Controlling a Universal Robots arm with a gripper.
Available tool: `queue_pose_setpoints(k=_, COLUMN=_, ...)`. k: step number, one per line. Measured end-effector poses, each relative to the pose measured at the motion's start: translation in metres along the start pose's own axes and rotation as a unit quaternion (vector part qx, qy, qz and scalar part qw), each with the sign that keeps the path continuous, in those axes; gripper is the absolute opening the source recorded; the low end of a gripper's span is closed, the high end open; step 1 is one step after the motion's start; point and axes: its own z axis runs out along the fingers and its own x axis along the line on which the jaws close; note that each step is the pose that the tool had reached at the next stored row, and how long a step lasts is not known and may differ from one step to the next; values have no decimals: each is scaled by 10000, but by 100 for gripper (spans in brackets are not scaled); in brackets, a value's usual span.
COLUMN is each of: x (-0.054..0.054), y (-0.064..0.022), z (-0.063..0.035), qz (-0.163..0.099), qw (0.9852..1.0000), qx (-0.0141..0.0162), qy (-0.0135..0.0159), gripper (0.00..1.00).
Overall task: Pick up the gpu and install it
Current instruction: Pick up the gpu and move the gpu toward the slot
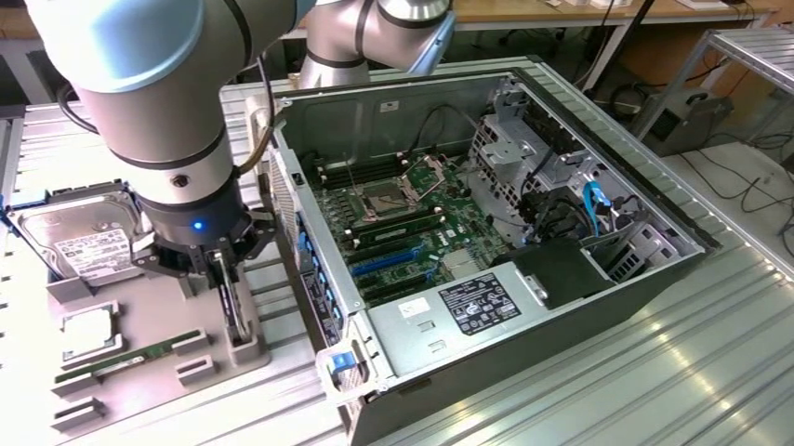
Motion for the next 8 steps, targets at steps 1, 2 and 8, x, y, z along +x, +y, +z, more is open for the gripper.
queue_pose_setpoints(k=1, x=-3, y=1, z=-12, qz=-7, qw=10000, qx=-3, qy=1, gripper=26)
queue_pose_setpoints(k=2, x=-7, y=3, z=-27, qz=-15, qw=10000, qx=-6, qy=2, gripper=26)
queue_pose_setpoints(k=8, x=-27, y=18, z=-167, qz=-128, qw=9999, qx=-26, qy=20, gripper=26)
